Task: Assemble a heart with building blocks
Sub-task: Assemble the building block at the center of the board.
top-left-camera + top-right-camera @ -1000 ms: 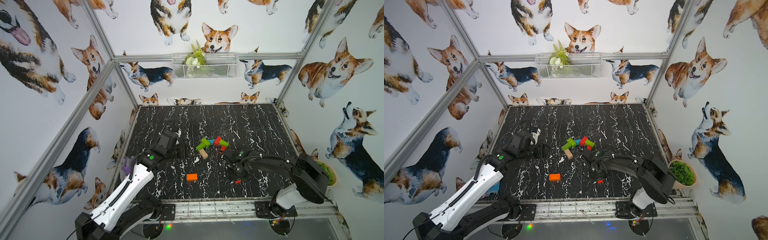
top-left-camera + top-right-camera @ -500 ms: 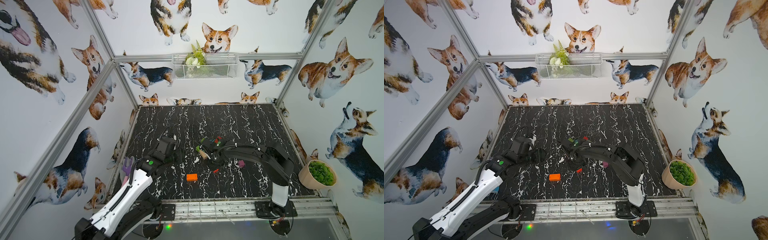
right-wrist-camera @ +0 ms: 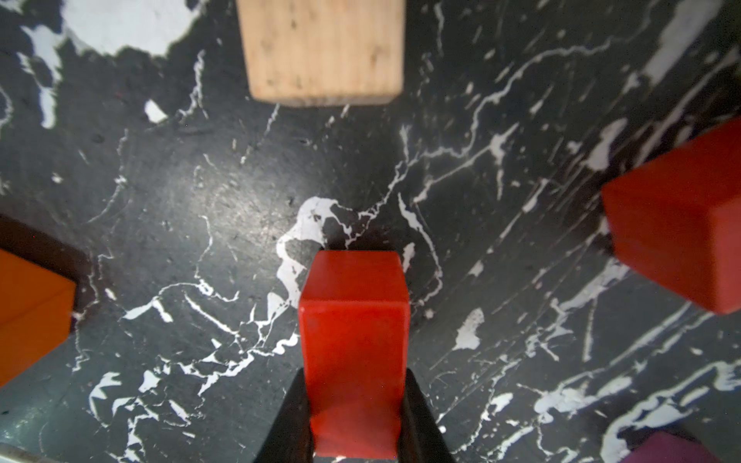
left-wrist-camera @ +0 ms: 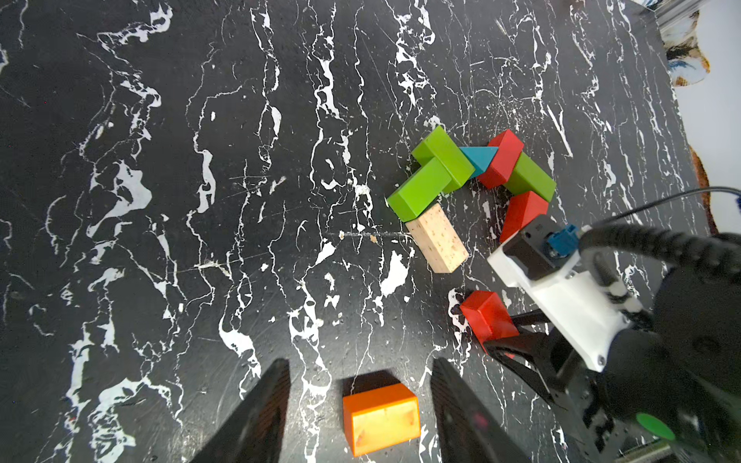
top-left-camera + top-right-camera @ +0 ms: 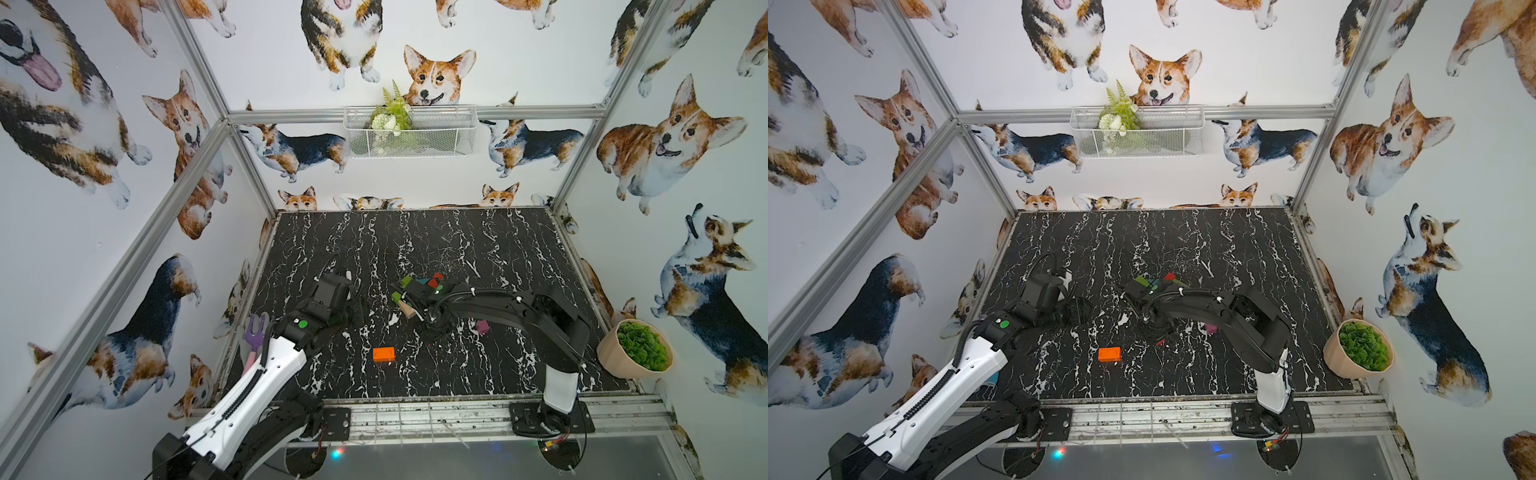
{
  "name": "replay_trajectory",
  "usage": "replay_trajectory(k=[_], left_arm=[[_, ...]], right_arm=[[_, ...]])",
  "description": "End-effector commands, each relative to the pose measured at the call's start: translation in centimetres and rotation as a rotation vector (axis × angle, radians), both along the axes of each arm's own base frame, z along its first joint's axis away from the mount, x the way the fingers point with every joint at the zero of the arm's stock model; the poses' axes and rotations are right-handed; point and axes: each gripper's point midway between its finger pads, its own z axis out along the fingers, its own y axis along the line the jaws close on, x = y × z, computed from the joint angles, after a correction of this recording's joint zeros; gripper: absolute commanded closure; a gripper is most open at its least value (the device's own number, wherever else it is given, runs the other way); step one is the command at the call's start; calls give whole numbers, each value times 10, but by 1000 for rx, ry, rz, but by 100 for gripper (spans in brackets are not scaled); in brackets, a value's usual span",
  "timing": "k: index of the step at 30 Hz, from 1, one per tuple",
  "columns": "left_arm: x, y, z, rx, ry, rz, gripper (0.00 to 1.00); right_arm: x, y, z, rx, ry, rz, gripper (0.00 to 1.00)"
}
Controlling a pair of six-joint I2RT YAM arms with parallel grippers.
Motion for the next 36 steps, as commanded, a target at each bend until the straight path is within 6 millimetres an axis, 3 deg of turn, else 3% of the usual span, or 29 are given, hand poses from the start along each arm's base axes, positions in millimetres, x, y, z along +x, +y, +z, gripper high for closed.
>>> replay_trajectory(k=[1, 5, 28, 32, 36], left_arm=[[4, -1, 2, -14, -13, 4, 40], [4, -2, -2, -15, -4, 4, 41], [3, -1, -12, -18, 19, 5, 41], [2, -1, -13, -20, 21, 6, 41], [2, 0, -13, -17, 19, 7, 41]], right_arm=[[13, 10, 2, 12, -53, 27, 82], [16, 19, 0, 27, -52, 47, 84], [35, 14, -10, -10, -51, 39, 85], [34, 13, -13, -16, -47, 40, 80], [33, 13, -12, -6, -45, 37, 66]])
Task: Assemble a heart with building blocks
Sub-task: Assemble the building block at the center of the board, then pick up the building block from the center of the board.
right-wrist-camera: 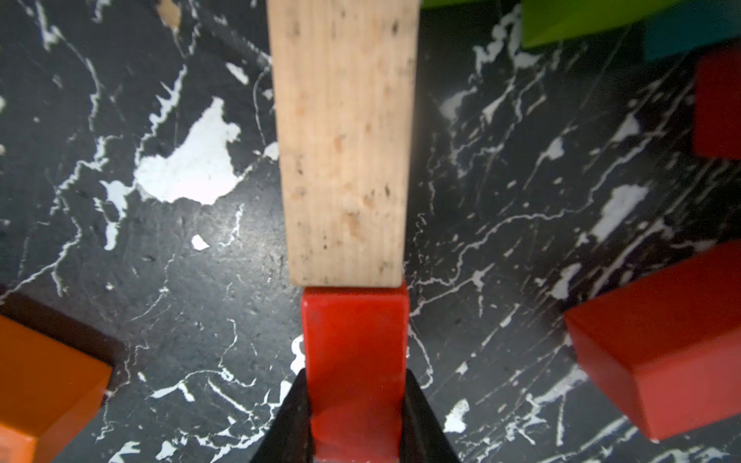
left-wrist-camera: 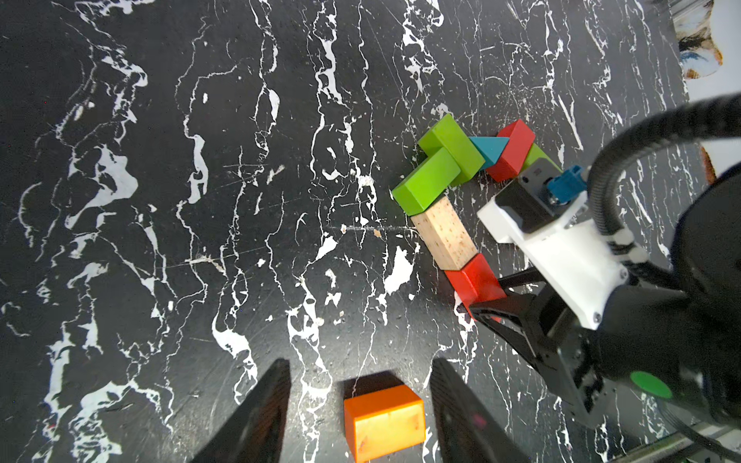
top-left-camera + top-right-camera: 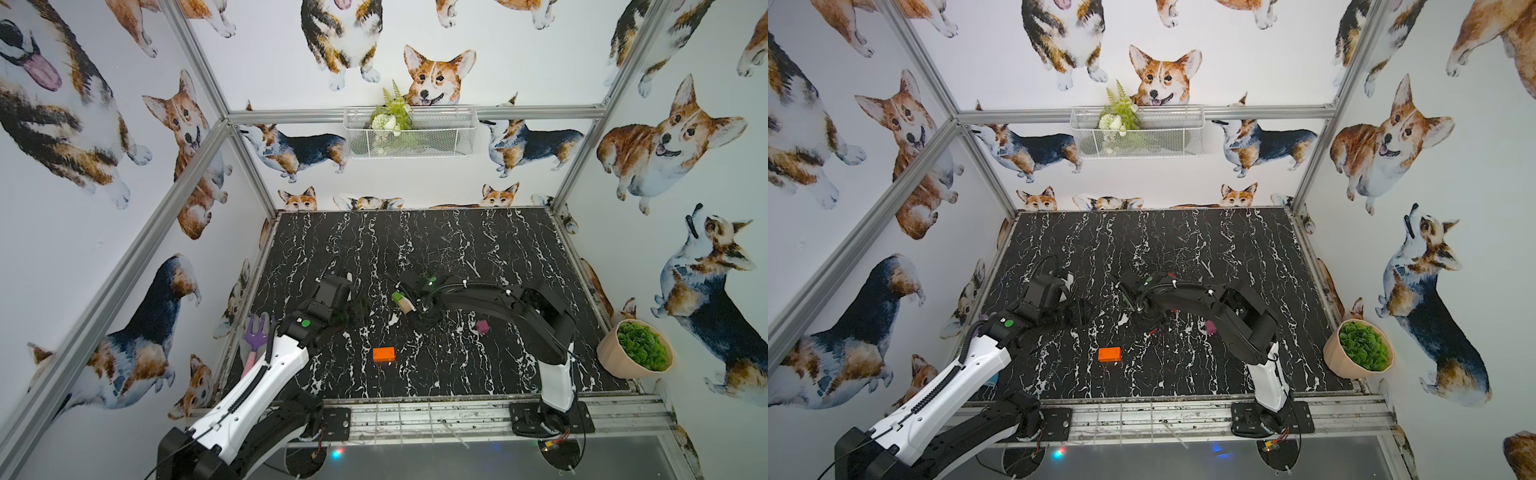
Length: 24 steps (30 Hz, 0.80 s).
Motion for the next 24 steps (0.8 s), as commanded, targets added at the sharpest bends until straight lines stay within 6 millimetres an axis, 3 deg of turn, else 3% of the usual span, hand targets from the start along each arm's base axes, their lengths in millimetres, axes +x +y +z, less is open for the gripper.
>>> replay_trajectory(k=[1, 7, 12, 17, 20, 24], left_arm=[[3, 1, 2, -8, -12, 12, 41], [3, 0, 2, -10, -6, 12, 41], [3, 3, 8, -9, -24, 20, 41], [3, 4, 10, -11, -28, 26, 41], [1, 10, 10, 8, -21, 48, 41], [-3, 42, 1, 49, 41, 194, 37]], right_arm=[[-1, -7, -8, -29, 0, 12, 64], [0, -7, 7, -8, -20, 4, 46], [-1, 0, 52, 89, -76, 21, 30], [-9, 1, 80, 127, -83, 35, 24], [-20, 8, 80, 138, -60, 64, 23], [-51, 35, 62, 122, -11, 193, 21]])
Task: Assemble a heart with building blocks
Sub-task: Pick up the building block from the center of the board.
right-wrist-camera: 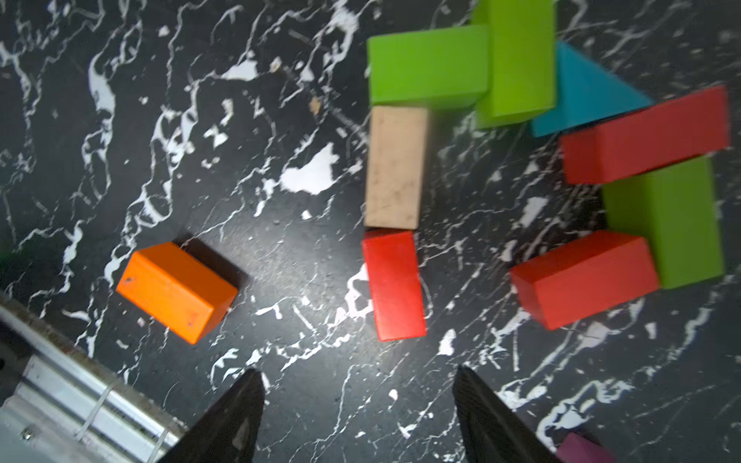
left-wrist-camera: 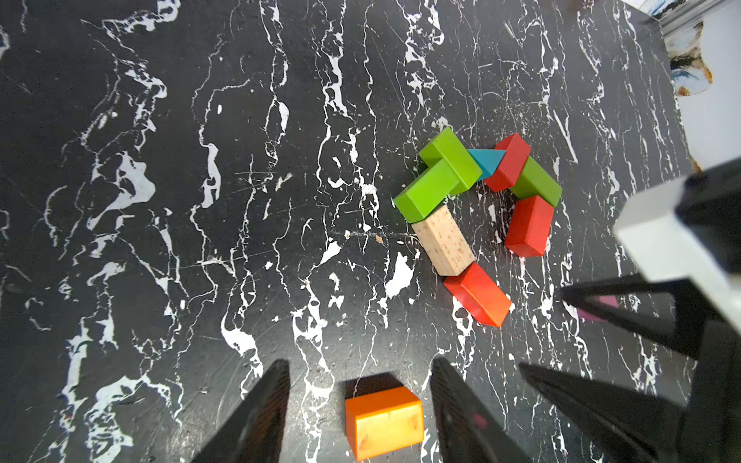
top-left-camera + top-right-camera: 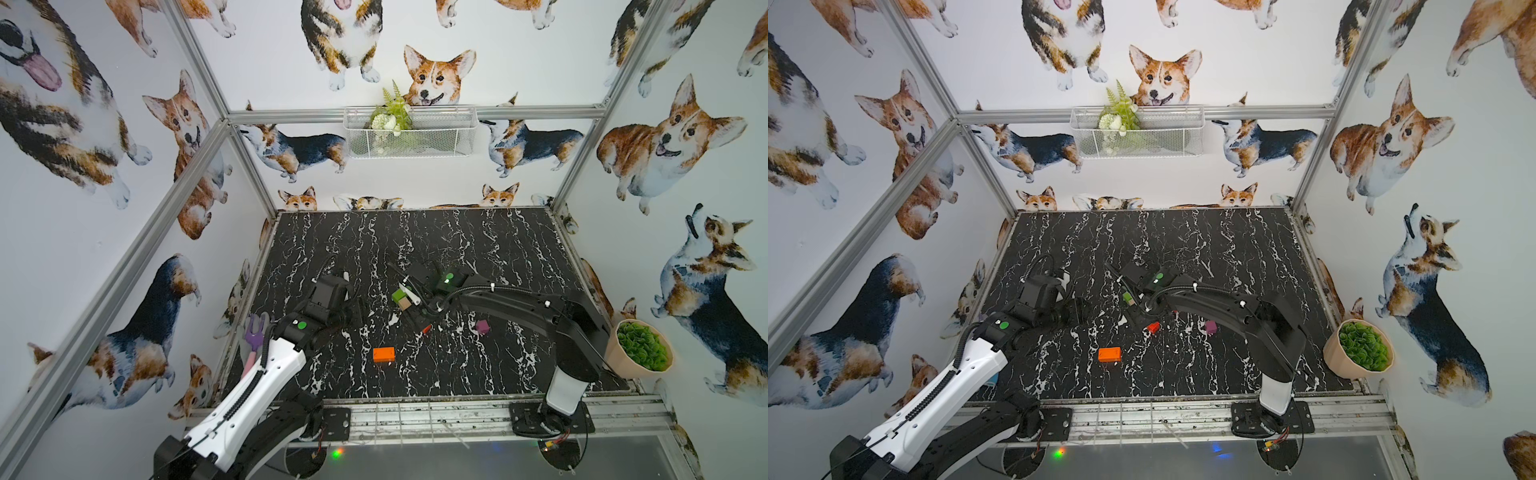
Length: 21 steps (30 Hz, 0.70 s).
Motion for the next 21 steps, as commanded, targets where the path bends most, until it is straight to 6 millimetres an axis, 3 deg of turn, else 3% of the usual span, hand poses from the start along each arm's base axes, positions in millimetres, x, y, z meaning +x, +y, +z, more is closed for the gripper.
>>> replay_trajectory(k=[1, 5, 8, 16, 19, 21], left_arm=[[-4, 34, -12, 21, 82, 169, 36], [-8, 50, -32, -150, 179, 278, 36], [-10, 58, -34, -211, 192, 311, 36], [-8, 59, -31, -235, 172, 314, 36], [-9, 58, -34, -234, 179, 309, 37], [-9, 59, -35, -228, 179, 308, 37]], right_arm=[[-32, 23, -19, -47, 55, 140, 21], [-56, 49, -40, -94, 83, 259, 21], [-69, 66, -49, -114, 71, 336, 21], [-60, 74, -69, -181, 28, 347, 24], [-63, 80, -74, -171, 52, 348, 34], [-64, 83, -78, -166, 67, 344, 46]])
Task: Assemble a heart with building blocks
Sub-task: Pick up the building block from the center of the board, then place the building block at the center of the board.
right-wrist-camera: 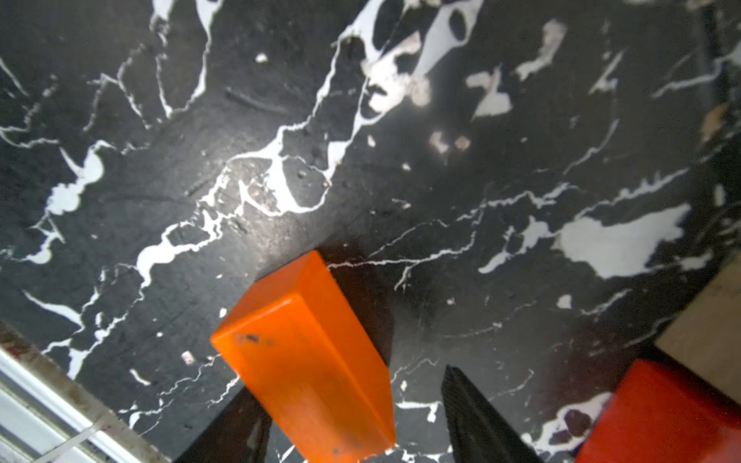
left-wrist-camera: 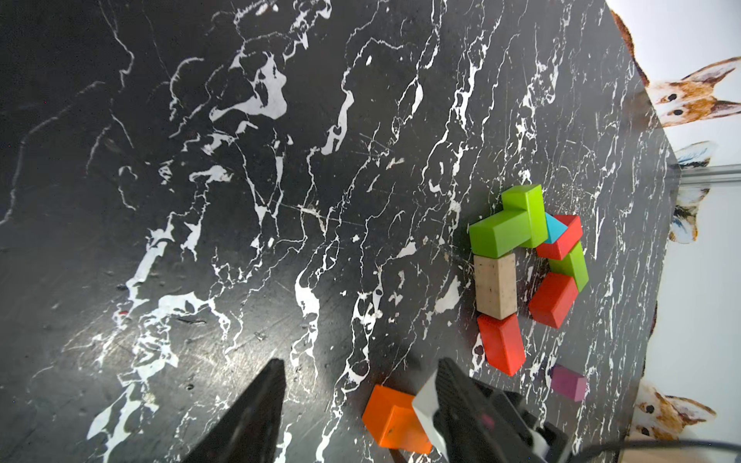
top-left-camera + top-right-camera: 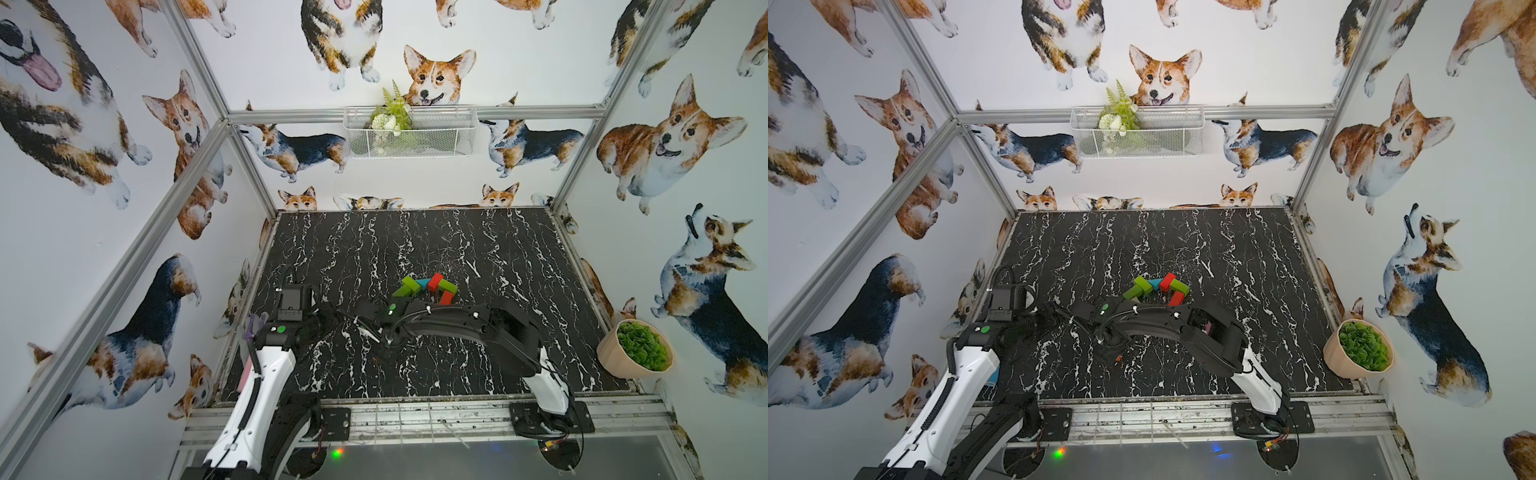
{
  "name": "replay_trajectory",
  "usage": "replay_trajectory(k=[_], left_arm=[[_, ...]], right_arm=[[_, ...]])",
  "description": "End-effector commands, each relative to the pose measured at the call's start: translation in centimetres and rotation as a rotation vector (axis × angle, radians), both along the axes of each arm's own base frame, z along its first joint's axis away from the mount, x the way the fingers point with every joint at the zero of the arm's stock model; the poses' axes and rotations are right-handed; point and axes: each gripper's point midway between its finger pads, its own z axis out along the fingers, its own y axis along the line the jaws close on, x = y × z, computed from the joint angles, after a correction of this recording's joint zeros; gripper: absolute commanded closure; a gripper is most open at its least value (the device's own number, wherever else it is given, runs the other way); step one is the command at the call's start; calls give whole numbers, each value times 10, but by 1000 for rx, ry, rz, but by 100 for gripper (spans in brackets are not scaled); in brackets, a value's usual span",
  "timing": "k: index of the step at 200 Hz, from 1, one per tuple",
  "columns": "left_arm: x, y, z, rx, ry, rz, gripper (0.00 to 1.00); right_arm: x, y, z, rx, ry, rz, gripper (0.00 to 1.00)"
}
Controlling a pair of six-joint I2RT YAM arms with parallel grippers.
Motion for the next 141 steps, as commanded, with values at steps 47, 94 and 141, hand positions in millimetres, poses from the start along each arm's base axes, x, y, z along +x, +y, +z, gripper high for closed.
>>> replay_trajectory(k=[47, 94, 141], left_arm=[[4, -4, 3, -2, -13, -43, 39], [3, -19, 11, -7, -16, -146, 47], [-5, -89, 8, 131, -14, -395, 48]], right_arm=[[-8, 5, 7, 40, 18, -51, 90], [20, -81, 78, 137, -244, -504, 95], [19, -176, 59, 139, -157, -951, 94]])
